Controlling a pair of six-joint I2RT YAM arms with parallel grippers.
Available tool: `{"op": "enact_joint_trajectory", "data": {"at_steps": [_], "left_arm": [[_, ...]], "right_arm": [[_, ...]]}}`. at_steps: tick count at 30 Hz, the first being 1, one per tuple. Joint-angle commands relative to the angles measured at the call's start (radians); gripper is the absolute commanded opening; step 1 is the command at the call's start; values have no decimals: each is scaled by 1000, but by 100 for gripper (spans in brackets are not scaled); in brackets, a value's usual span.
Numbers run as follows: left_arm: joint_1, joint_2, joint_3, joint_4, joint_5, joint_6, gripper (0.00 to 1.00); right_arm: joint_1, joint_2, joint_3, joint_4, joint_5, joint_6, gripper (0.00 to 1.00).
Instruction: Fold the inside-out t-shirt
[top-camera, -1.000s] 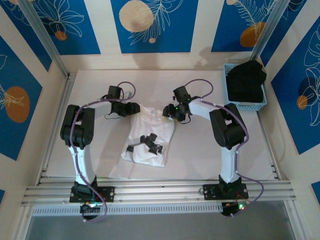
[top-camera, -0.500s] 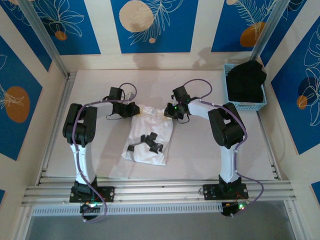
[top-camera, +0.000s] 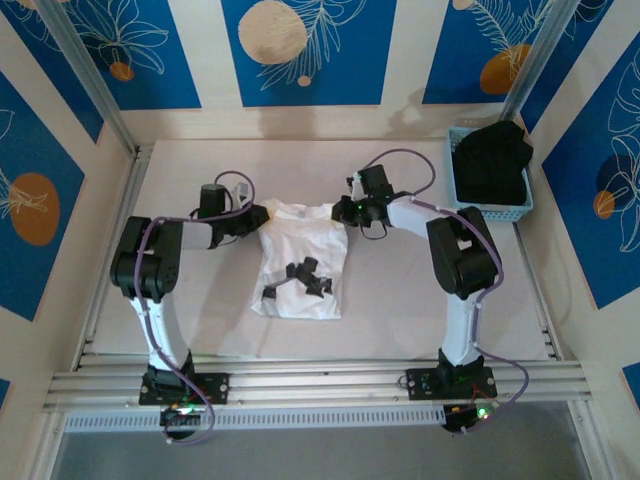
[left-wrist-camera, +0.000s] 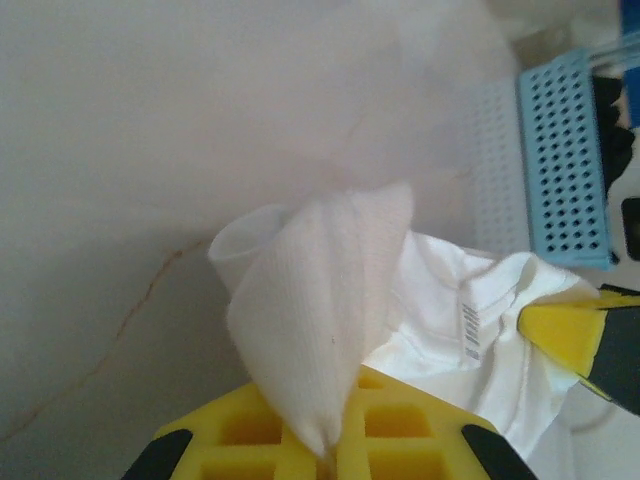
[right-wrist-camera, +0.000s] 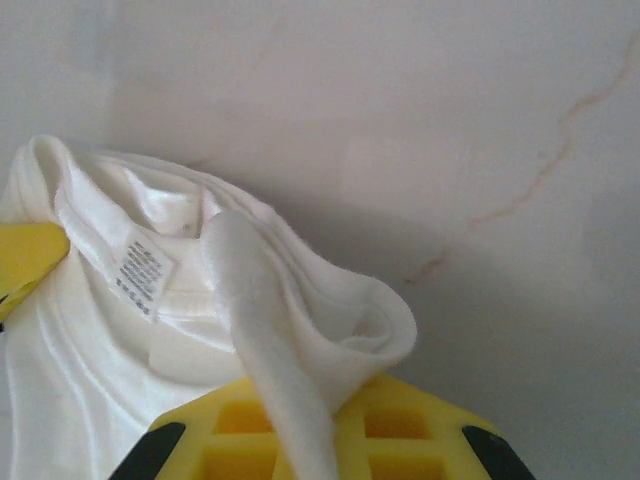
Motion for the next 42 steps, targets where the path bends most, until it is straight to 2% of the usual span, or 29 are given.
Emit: {"op": "enact_joint_trajectory", "data": {"at_steps": [1,8,16,23,27,34,42], "left_arm": [[9,-85,-13,130,7,-53,0],[3,-292,-21,65,-50,-12,0],[-31,-589,-24,-12,-126,40,0],[-101,-804,-71,-44,-135,112,0],[-156,-888,-123,-83,-193,179,0],[-162,-795,-110,-3,-274,201,0],[-163,-563,36,129,-359,255,0]], "right_arm": [[-6,-64,47,33,-74,-71,0],[-5,-207,105,-29,-74,-136,0],[49,-463,141,-112,-22,-232,0],[114,-685,90,-143,-9,-284,0],[151,-777,28,-147,39,-298,0],[106,-735,11,-100,136,-349,0],[-37,-492,170,-4,20,-357,0]]}}
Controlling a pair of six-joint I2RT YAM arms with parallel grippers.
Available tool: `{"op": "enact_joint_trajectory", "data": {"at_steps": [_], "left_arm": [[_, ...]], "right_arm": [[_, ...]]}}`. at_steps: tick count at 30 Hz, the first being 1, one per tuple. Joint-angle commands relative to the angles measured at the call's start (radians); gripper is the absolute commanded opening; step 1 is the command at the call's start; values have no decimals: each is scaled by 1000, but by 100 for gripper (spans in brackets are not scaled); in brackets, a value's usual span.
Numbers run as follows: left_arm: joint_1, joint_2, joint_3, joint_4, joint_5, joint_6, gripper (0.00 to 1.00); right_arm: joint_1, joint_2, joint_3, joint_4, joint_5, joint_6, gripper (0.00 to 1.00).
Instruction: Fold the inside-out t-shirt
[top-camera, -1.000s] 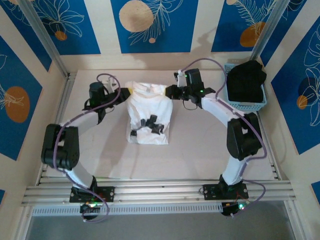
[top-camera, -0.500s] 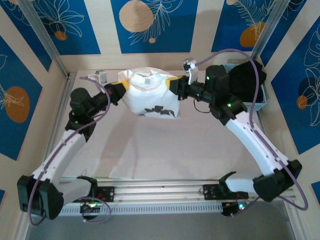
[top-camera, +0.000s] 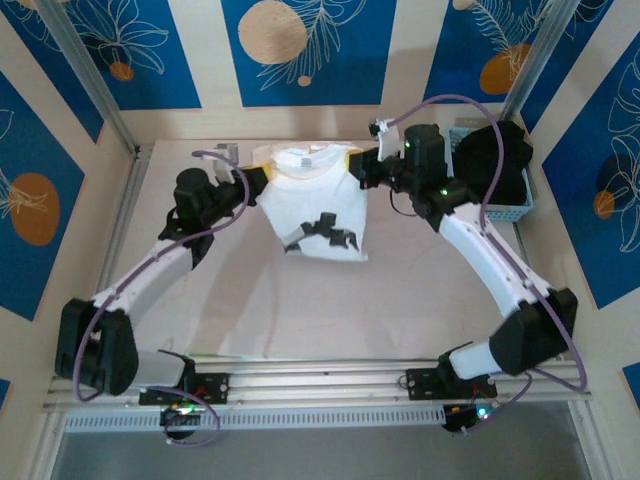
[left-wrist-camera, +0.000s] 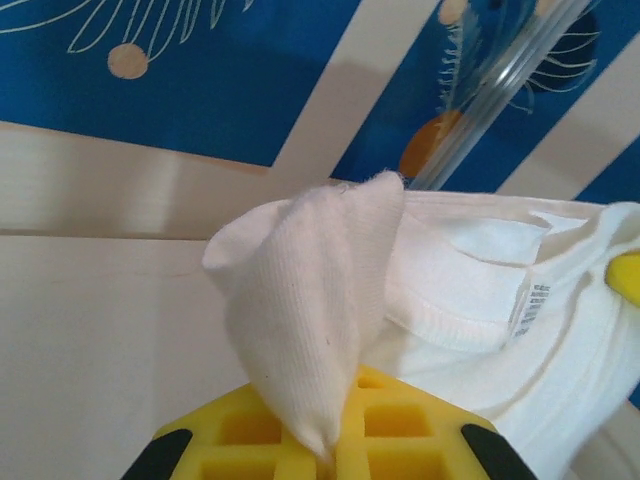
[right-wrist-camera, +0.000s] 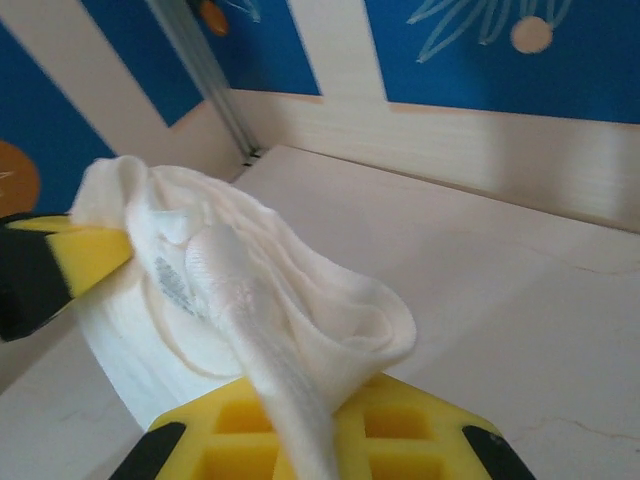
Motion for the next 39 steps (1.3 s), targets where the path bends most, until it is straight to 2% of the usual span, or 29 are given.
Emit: {"op": "enact_joint_trajectory", "data": {"at_steps": [1,4,7,12,16,22,27,31,35,39], "left_arm": [[-2,48,108,115,-64,62,0],[-1,74,124,142,-55,77,0],[-10,69,43,226,-16,73,0],[-59,59,-223,416,14,68,0],[-143,-11,-449,512,4,59,0],[-301,-200,-626,408,-33,55,0],[-317,-309,-674,282,-41,46,0],[-316,-323,-623,115,-97,91,0],[-306,-268,-566,16,-191,90,0],[-298,-186,-513,-49,-211,87,0]], "right_arm": [[-41,68,121,83,-61,-24,0],[-48,98,148,88,-114,-26,0],[-45,77,91,101,-171,-27,0],[-18,-21,-172,166,-228,32,2],[34,-142,-396,189,-237,93,2],[126,-373,-666,151,-179,207,3],[154,-451,-776,46,-74,328,4],[133,-431,-771,-29,17,364,4],[56,-316,-717,-61,6,379,5],[40,-169,-655,-75,1,366,6]]}}
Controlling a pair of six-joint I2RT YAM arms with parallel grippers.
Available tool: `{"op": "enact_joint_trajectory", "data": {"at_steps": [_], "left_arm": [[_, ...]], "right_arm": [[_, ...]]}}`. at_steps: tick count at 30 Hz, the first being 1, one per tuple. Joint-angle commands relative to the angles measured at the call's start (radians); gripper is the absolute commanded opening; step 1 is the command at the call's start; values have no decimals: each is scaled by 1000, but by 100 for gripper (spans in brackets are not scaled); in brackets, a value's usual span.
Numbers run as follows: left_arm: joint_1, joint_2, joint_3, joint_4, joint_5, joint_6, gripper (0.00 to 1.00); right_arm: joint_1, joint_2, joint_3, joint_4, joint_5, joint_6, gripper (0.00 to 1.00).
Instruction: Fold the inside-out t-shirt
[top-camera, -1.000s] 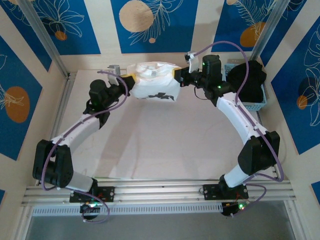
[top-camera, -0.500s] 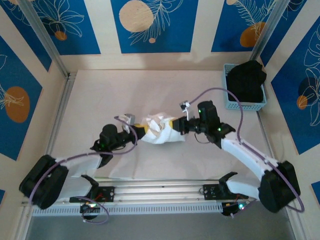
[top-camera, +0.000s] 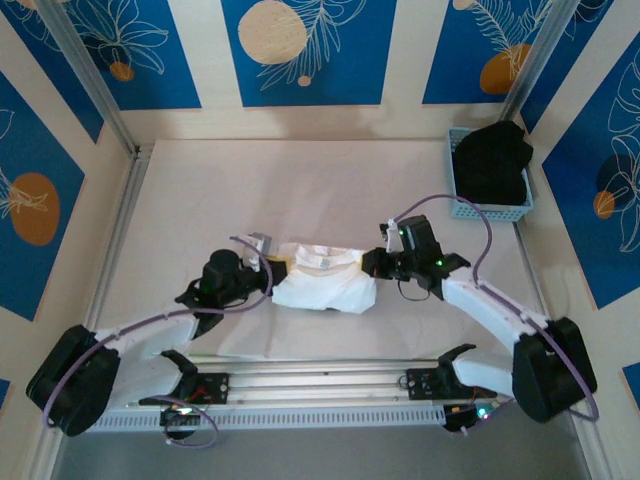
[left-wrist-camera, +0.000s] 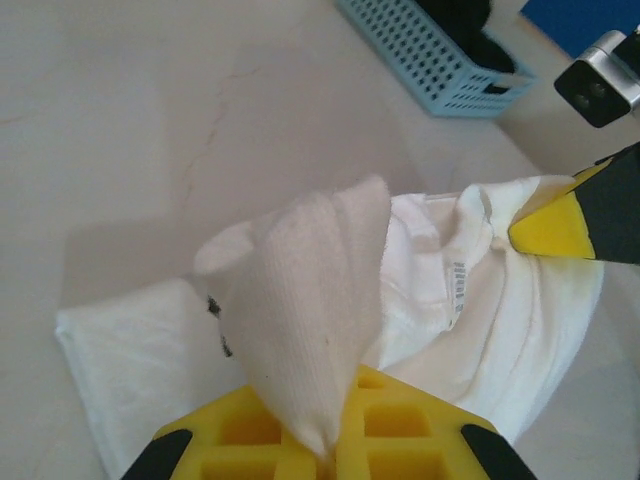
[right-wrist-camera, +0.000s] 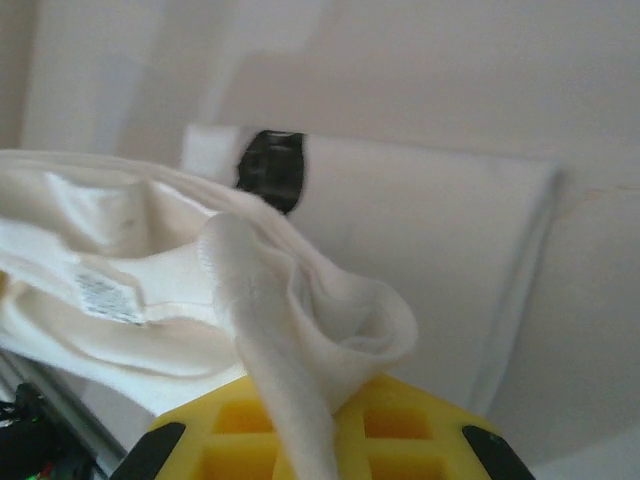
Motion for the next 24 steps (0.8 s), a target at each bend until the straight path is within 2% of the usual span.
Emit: {"op": "enact_joint_trajectory", "data": {"at_steps": [1,9,14,16,20,24], "left_arm": [[14,68,64,-93,-64,21,0],[46,295,164,-114,-127,45,8],[60,408,256,-170,-164,41,36],[65,406,269,-174,-164,40,43],[73,342,276,-275,-186,42,58],[74,271,255,-375,-94,11,77]], "right_arm": [[-10,101,67,-38,12,8,6],[-40,338,153,-30,51,5,12],[-49,428,202,-34,81,0,28],[-49,422,216,-52,95,-9,35],[-48,329,223,-118,145,-44,44],[-48,199,182,-150,165,-59,58]]}}
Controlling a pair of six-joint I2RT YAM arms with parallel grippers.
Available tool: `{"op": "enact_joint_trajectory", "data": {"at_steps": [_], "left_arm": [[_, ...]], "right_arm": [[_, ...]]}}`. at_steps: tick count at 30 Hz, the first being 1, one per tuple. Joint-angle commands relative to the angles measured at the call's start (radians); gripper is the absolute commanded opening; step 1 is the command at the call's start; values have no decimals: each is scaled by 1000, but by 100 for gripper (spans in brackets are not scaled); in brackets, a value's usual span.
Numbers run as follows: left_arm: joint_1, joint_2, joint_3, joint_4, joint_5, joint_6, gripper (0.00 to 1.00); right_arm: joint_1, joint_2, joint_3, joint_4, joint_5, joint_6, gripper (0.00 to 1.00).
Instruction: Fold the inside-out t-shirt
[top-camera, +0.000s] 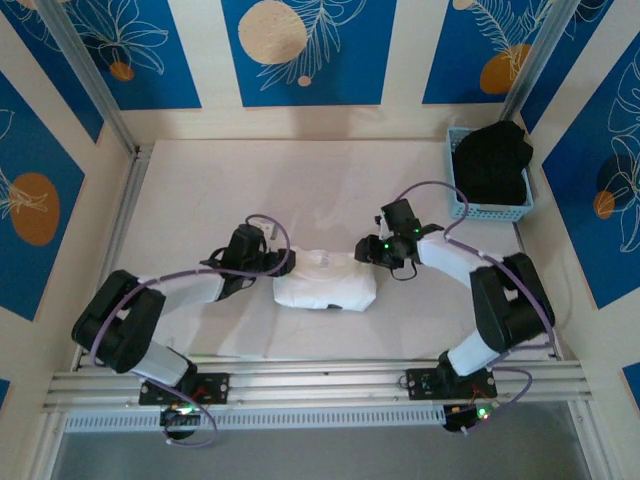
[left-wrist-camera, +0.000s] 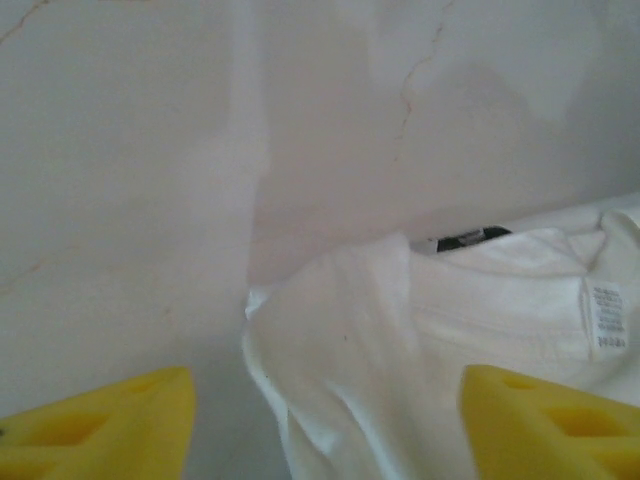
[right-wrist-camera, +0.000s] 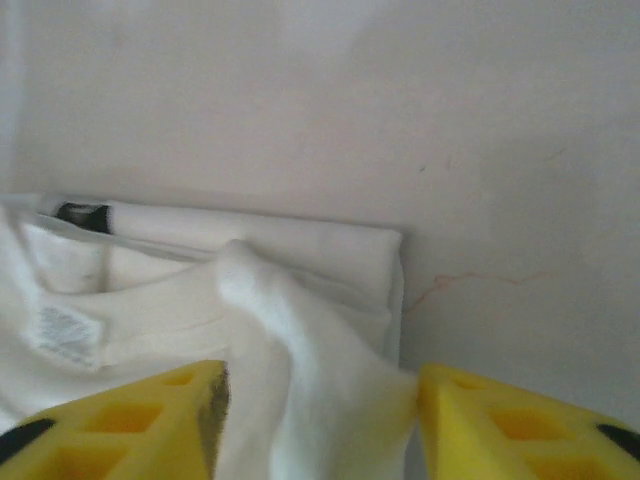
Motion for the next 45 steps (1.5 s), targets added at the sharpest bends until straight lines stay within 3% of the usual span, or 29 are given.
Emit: {"op": "enact_joint_trajectory", "data": {"at_steps": [1,9,16,24,31,32,39,45], "left_arm": [[8,-59,-2,-113,94,-30,80],[4,32,32,-132,282,-95,84],[-33,123,52,-36,362,-138,77],[-57,221,80,94,422,-193,51],[-51,248,110,145,447,-176,8],[-46,243,115,129,444,-160,1],[65,111,162,-143,412,25,0],[134,-2,289,-481,139,259,0]], "right_arm": [[-6,-126,-29,-50,28,-23,61],[2,-186,-81,-21,-6,-1,66],[10,-180,-91,-4,-14,4,66],[12,-151,-88,13,-25,6,66],[10,-142,-87,17,-19,4,66],[8,-147,-86,15,-18,1,66],[32,-291,-136,93,7,-74,67],[134,-473,-268,291,136,-156,76]]}}
